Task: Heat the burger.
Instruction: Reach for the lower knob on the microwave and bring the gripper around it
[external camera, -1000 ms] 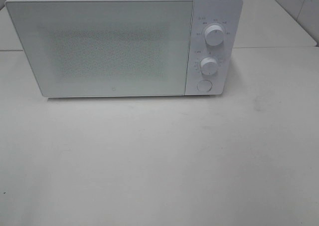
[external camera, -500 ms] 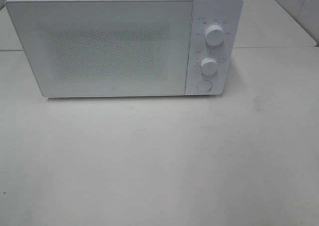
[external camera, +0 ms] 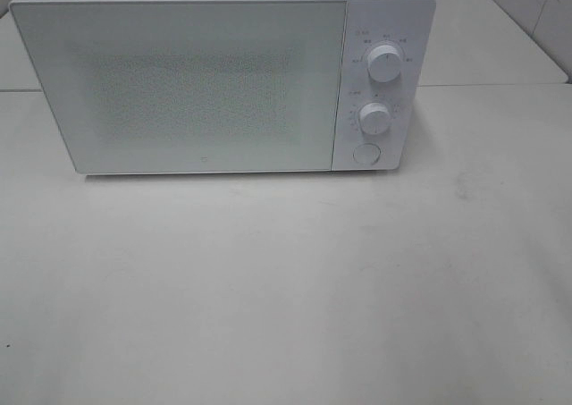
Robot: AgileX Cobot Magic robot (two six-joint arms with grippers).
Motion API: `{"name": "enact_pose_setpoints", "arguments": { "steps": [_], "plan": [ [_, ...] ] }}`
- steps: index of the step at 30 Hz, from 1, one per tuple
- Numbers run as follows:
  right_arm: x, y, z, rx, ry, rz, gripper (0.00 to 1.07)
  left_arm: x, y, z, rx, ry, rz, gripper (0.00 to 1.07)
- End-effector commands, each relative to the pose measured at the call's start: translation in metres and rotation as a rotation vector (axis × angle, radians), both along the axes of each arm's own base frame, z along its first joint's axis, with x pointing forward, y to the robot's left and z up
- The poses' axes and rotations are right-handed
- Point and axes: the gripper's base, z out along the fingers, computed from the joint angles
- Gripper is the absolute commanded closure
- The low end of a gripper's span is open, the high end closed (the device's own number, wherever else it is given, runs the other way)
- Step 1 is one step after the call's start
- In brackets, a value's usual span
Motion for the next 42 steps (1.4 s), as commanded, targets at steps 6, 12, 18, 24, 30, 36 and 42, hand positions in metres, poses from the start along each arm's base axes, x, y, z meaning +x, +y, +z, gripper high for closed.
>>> {"name": "enact_pose_setpoints", "arguments": {
  "steps": [6,12,18,24,30,36,42],
  "plan": [
    [0.035,0.006,-0.006,0.010,-0.029,0.007,0.36,-0.003,-0.001,-0.001,-0.015,-0.029,0.000,0.09],
    [0.056,0.010,-0.014,0.042,-0.041,0.005,0.36,-0.003,-0.001,-0.001,-0.015,-0.029,0.000,0.09],
    [0.074,0.013,-0.025,0.067,-0.031,0.001,0.36,-0.003,-0.001,-0.001,-0.015,-0.029,0.000,0.09],
    [0.083,0.016,-0.035,0.077,-0.048,0.008,0.36,-0.003,-0.001,-0.001,-0.015,-0.029,0.000,0.09],
    [0.074,0.016,-0.053,0.078,-0.184,0.044,0.36,-0.003,-0.001,-0.001,-0.015,-0.029,0.000,0.09],
    [0.064,0.011,-0.070,0.066,-0.283,0.002,0.36,-0.003,-0.001,-0.001,-0.015,-0.029,0.000,0.09],
    [0.058,0.012,-0.090,0.043,-0.304,-0.024,0.36,-0.003,-0.001,-0.001,-0.015,-0.029,0.000,0.09]
  ]
}}
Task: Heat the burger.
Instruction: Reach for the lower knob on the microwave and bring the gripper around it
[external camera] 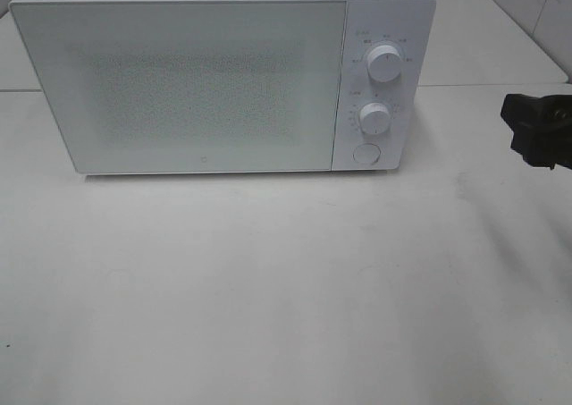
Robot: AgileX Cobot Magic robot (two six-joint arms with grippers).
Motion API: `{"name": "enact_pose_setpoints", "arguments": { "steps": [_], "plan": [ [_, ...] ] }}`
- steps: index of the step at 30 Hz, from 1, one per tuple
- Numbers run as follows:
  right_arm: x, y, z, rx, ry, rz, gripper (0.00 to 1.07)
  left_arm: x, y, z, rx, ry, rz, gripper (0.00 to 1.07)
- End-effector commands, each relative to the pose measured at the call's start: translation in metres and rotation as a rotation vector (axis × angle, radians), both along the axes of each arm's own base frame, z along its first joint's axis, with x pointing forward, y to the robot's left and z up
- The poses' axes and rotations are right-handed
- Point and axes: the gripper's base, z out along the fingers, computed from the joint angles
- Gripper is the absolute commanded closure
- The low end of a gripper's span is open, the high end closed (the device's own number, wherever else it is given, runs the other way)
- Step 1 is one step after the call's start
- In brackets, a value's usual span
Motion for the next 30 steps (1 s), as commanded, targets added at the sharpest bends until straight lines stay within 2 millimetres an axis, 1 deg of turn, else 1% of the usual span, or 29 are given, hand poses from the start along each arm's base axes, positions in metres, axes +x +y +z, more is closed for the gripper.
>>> {"name": "enact_pose_setpoints", "arguments": {
  "steps": [1,3,5,6,8,9,11,12,13,15,17,18,19,21,22,24,27,30],
  "plan": [
    [-0.001,0.003,-0.002,-0.005,-0.037,-0.004,0.36,-0.003,-0.001,-0.001,-0.015,-0.029,0.000,0.09],
    [0.000,0.013,-0.010,-0.034,-0.013,0.016,0.35,-0.003,-0.001,-0.001,-0.015,-0.029,0.000,0.09],
    [0.000,0.015,-0.012,-0.043,-0.002,0.016,0.35,-0.003,-0.001,-0.001,-0.015,-0.029,0.000,0.09],
    [0.001,0.021,-0.017,-0.070,0.004,0.005,0.34,-0.003,-0.001,-0.001,-0.015,-0.029,0.000,0.09],
    [0.002,0.023,-0.018,-0.079,-0.005,-0.006,0.34,-0.003,-0.001,-0.001,-0.015,-0.029,0.000,0.09],
    [0.002,0.028,-0.020,-0.102,-0.024,-0.028,0.33,-0.003,-0.001,-0.001,-0.015,-0.029,0.000,0.09],
    [0.002,0.031,-0.021,-0.108,-0.037,-0.048,0.32,-0.003,-0.001,-0.001,-0.015,-0.029,0.000,0.09],
    [0.001,0.035,-0.023,-0.110,-0.051,-0.085,0.32,-0.003,-0.001,-0.001,-0.015,-0.029,0.000,0.09],
    [0.001,0.035,-0.023,-0.110,-0.051,-0.085,0.32,-0.003,-0.001,-0.001,-0.015,-0.029,0.000,0.09],
    [-0.002,0.044,-0.026,-0.107,-0.071,-0.100,0.32,-0.003,-0.001,-0.001,-0.015,-0.029,0.000,0.09],
    [-0.003,0.048,-0.027,-0.110,-0.079,-0.096,0.32,-0.003,-0.001,-0.001,-0.015,-0.029,0.000,0.09],
    [-0.005,0.055,-0.028,-0.122,-0.107,-0.088,0.32,-0.003,-0.001,-0.001,-0.015,-0.029,0.000,0.09],
    [-0.005,0.055,-0.028,-0.122,-0.107,-0.088,0.32,-0.003,-0.001,-0.001,-0.015,-0.029,0.000,0.09],
    [-0.008,0.064,-0.030,-0.136,-0.155,-0.086,0.32,-0.003,-0.001,-0.001,-0.015,-0.029,0.000,0.09],
    [-0.008,0.064,-0.030,-0.136,-0.155,-0.086,0.32,-0.003,-0.001,-0.001,-0.015,-0.029,0.000,0.09],
    [-0.012,0.070,-0.032,-0.129,-0.179,-0.093,0.32,-0.003,-0.001,-0.001,-0.015,-0.029,0.000,0.09],
    [-0.016,0.076,-0.036,-0.129,-0.191,-0.102,0.32,-0.003,-0.001,-0.001,-0.015,-0.029,0.000,0.09],
    [-0.015,0.080,-0.039,-0.123,-0.166,-0.134,0.32,-0.003,-0.001,-0.001,-0.015,-0.029,0.000,0.09]
  ]
}}
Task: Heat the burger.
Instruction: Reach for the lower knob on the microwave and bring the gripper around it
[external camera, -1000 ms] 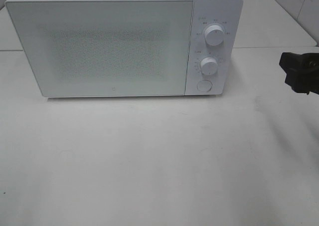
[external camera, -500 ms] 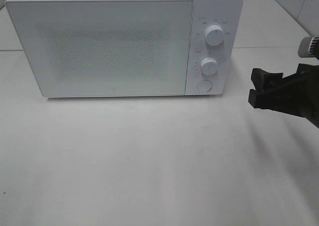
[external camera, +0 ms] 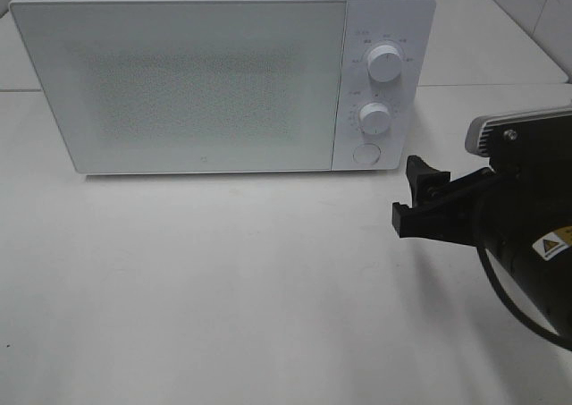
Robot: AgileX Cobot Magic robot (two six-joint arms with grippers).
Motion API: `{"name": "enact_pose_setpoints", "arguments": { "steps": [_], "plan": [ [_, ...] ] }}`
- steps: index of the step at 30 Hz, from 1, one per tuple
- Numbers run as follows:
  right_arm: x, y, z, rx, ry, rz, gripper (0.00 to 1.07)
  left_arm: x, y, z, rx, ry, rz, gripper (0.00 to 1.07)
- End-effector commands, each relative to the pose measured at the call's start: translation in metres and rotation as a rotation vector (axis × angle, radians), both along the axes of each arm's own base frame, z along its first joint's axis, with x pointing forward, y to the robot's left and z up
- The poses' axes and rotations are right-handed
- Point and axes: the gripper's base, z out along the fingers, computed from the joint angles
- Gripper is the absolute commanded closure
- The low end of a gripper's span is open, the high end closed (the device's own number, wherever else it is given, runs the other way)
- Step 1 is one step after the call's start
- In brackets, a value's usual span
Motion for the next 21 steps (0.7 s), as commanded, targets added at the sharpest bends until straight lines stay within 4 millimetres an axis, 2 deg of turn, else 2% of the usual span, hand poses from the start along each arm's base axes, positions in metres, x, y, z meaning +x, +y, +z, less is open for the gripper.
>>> {"name": "enact_pose_setpoints", "arguments": {
  "steps": [1,7,18,20,21],
  "plan": [
    [0.001,0.000,0.012,0.013,-0.132,-0.069,0.32,-0.003,-0.001,-0.001,-0.015,-0.029,0.000,0.09],
    [0.013,0.013,0.008,0.019,-0.124,-0.102,0.32,-0.003,-0.001,-0.001,-0.015,-0.029,0.000,0.09],
    [0.024,0.026,0.003,0.010,-0.119,-0.102,0.32,-0.003,-0.001,-0.001,-0.015,-0.029,0.000,0.09],
    [0.038,0.031,-0.001,-0.010,-0.130,-0.082,0.32,-0.003,-0.001,-0.001,-0.015,-0.029,0.000,0.09],
    [0.038,0.031,-0.001,-0.010,-0.130,-0.082,0.32,-0.003,-0.001,-0.001,-0.015,-0.029,0.000,0.09]
  ]
}}
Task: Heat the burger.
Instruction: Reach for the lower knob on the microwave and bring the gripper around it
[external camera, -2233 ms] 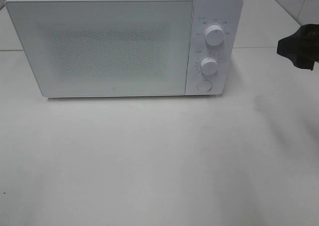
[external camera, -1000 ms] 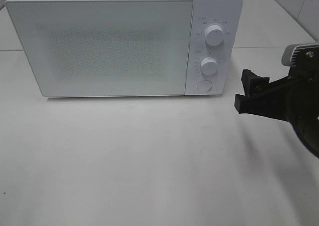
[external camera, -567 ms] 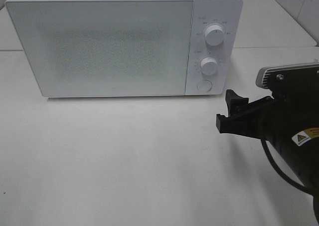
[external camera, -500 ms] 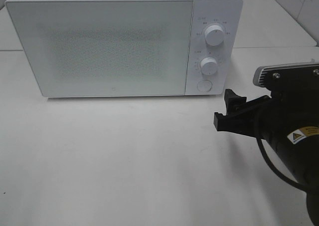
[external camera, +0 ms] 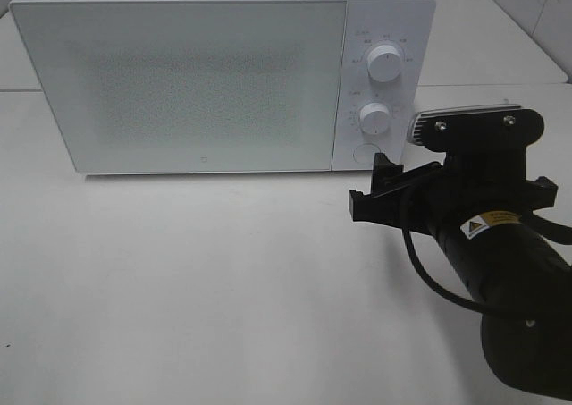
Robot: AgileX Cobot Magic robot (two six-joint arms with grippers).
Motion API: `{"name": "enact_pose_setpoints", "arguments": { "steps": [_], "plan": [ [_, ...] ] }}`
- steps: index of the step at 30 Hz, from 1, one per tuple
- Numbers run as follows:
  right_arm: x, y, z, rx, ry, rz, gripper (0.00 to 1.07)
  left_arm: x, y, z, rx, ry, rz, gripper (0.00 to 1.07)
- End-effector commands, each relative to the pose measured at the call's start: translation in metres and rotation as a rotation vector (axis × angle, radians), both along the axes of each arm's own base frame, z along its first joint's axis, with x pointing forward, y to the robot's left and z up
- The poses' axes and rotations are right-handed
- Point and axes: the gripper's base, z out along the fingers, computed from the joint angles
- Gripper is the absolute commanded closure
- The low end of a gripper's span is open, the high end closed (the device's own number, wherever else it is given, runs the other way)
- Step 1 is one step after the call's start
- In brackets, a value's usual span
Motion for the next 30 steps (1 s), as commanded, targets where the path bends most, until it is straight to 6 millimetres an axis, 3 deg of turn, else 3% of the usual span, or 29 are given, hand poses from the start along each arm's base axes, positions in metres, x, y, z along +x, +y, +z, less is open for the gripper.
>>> {"name": "enact_pose_setpoints", "arguments": {
  "steps": [1,14,30],
  "plan": [
    [0.014,0.000,0.011,-0.020,-0.153,-0.025,0.32,-0.003,-0.001,-0.001,-0.015,-0.029,0.000,0.09],
    [0.062,0.008,0.003,-0.024,-0.195,-0.025,0.32,-0.003,-0.001,-0.001,-0.015,-0.029,0.000,0.09],
    [0.097,0.014,-0.011,0.029,-0.193,-0.051,0.32,-0.003,-0.001,-0.001,-0.015,-0.029,0.000,0.09]
  ]
}}
